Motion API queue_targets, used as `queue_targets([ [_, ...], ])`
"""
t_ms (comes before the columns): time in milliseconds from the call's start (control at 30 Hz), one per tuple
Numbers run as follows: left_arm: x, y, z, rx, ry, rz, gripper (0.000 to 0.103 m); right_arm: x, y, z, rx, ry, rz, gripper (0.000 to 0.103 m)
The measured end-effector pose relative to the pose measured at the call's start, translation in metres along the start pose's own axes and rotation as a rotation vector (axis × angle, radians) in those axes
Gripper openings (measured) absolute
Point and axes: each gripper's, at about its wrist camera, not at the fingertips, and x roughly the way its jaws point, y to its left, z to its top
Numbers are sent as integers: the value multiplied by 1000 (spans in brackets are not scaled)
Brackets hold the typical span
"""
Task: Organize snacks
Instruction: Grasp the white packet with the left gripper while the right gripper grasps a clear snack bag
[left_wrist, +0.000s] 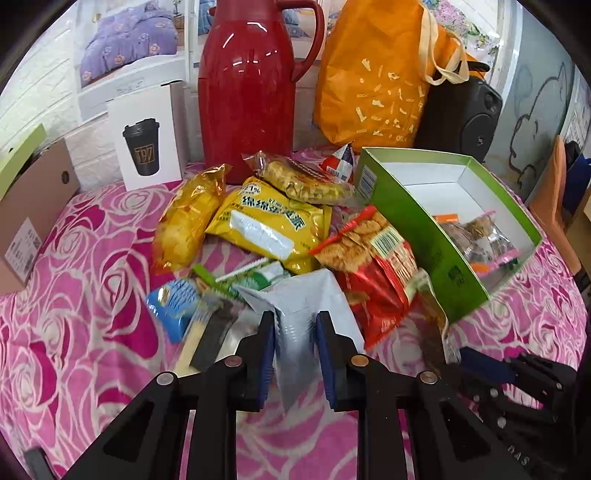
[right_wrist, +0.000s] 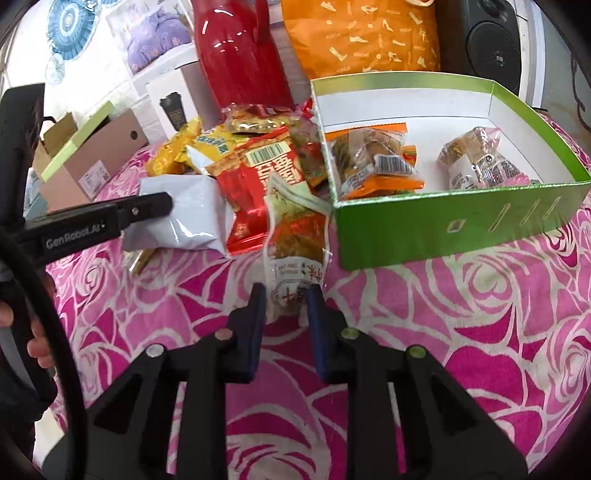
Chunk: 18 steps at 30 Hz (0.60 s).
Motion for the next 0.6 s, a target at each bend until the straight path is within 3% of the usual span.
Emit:
queue_targets([
  [167, -24, 9, -39, -48, 27, -71, 18, -22, -1, -11, 3, 30, 113, 17],
  [233, -29, 10, -55, -66, 29, -32, 20, -23, 2, -17, -26, 44, 113, 19],
  [367, -27, 13, -63, -111, 24, 8, 51, -19, 10, -19, -55, 51, 92, 24],
  [433, -27, 11, -60, -111, 17, 6, 56, -18, 15, -19, -78, 53, 84, 34],
  [500, -27, 10, -54, -102, 3, 25, 63, -18, 19, -17, -94, 39, 64, 51],
  [600, -20, 11, -46, -108, 6, 12, 64, -14, 20, -11, -93, 23, 54, 51],
])
